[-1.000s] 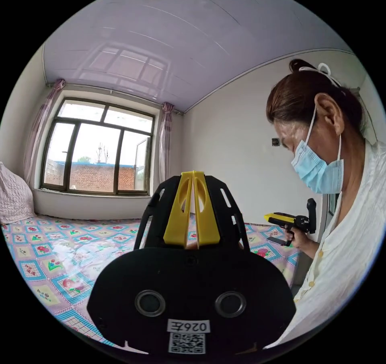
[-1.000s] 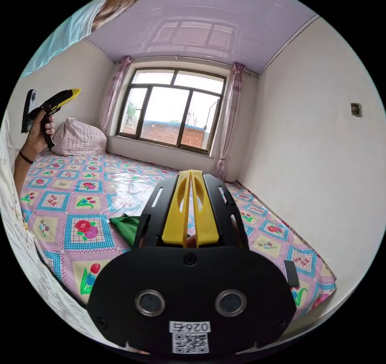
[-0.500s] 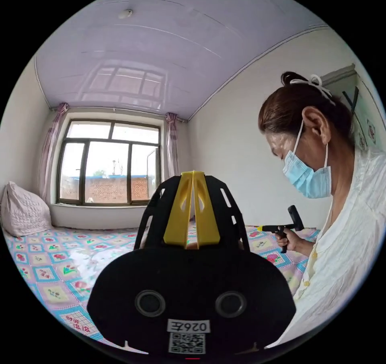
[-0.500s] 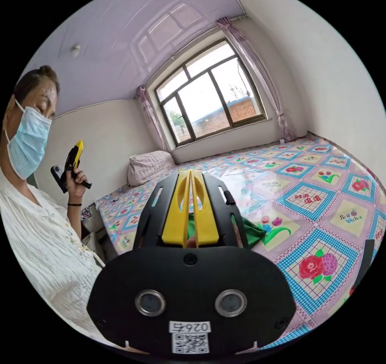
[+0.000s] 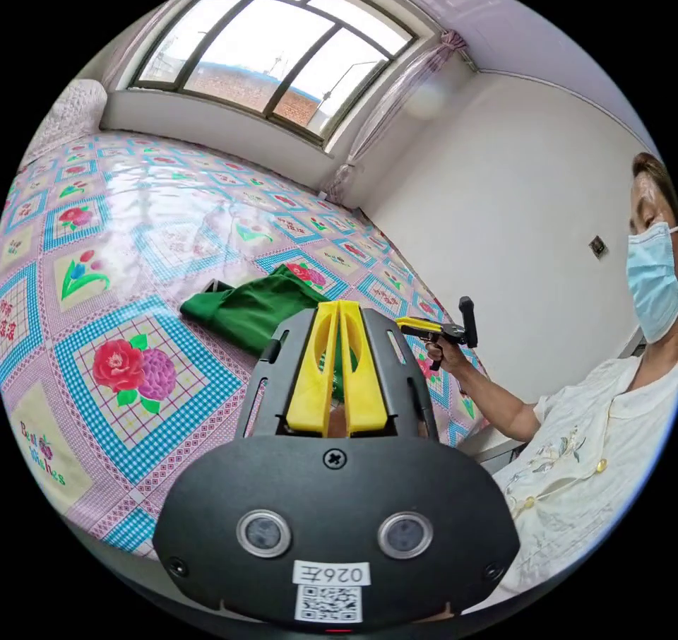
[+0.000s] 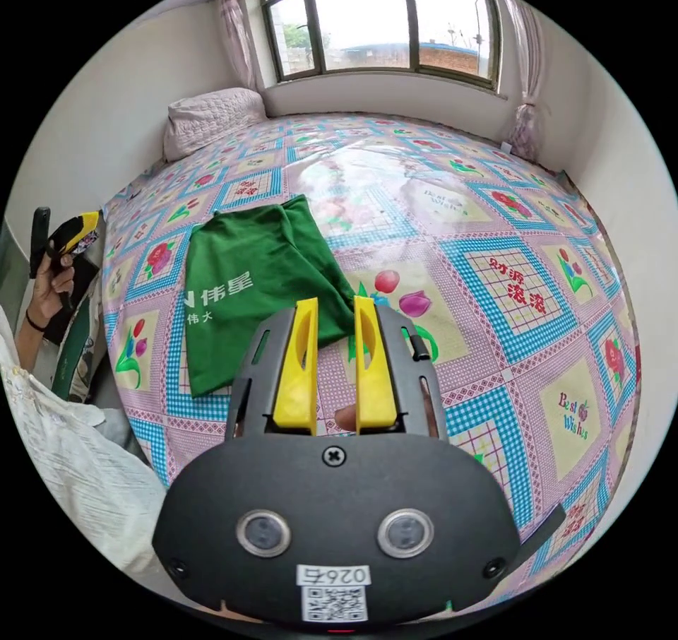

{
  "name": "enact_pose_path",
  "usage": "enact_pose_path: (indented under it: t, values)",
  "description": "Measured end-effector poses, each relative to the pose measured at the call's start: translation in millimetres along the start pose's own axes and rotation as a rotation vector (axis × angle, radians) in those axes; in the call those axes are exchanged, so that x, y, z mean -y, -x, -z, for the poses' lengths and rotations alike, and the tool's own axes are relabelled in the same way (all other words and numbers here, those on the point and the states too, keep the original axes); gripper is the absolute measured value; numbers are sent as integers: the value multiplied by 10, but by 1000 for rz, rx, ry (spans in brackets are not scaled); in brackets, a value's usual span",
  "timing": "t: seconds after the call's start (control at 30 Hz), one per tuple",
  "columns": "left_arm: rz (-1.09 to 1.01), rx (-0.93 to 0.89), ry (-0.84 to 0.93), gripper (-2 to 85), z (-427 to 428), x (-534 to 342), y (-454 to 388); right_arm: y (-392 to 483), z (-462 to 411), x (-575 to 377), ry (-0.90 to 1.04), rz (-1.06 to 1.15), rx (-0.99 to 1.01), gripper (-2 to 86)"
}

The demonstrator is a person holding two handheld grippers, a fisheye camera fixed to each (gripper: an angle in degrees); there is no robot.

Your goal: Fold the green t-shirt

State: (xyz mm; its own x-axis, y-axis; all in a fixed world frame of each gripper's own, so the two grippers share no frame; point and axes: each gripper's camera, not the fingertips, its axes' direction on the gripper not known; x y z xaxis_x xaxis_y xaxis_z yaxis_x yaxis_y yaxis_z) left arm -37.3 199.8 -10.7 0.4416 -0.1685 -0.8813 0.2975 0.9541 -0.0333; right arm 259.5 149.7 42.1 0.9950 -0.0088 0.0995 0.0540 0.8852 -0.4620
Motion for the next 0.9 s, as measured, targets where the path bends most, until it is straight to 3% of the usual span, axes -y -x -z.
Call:
enact_pose_path:
  t: [0.13,0.23,0.53,0.9]
  values:
    - [112,44,120,112,-732,-35,301,-268,-460,305,87,49,67,59]
    - [161,53,233,130,-1233,-17,455,-388,-634,457,104,87,62,61]
    - [191,67,304,165,-2273,124,663,-703,-1018,781,179,142,138,78]
    - [334,20,317,57,-3009,419,1002,-851,-1038,891,165,132,142,6]
